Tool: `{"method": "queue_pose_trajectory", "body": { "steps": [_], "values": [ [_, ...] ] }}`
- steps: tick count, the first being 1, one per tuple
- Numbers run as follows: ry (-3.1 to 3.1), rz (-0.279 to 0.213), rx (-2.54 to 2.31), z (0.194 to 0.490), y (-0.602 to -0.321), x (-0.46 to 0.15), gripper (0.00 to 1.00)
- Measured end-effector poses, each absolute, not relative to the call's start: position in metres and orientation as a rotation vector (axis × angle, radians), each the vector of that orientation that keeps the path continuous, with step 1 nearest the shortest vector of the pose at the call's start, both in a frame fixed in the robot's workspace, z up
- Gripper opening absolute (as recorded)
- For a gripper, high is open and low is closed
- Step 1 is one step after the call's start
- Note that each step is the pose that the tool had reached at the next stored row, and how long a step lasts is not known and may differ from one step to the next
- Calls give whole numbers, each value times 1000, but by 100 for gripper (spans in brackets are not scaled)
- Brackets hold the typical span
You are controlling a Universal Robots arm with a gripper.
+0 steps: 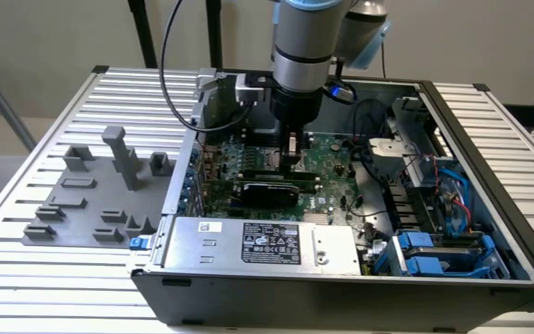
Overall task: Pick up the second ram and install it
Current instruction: 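Press down the second ram until it locks into place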
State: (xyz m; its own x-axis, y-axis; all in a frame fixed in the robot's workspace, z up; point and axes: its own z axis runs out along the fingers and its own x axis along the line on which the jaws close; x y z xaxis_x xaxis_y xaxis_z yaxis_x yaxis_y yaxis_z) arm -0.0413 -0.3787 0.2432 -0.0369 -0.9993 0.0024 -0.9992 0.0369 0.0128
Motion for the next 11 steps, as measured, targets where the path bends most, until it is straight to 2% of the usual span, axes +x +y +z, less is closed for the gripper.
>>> {"method": "queue_pose_trajectory", "body": {
  "steps": [1, 11],
  "values": [
    [-2255, -12, 2173, 244, -379, -42, 0],
    [-2255, -12, 2173, 244, -379, -43, 0]
  ]
}}
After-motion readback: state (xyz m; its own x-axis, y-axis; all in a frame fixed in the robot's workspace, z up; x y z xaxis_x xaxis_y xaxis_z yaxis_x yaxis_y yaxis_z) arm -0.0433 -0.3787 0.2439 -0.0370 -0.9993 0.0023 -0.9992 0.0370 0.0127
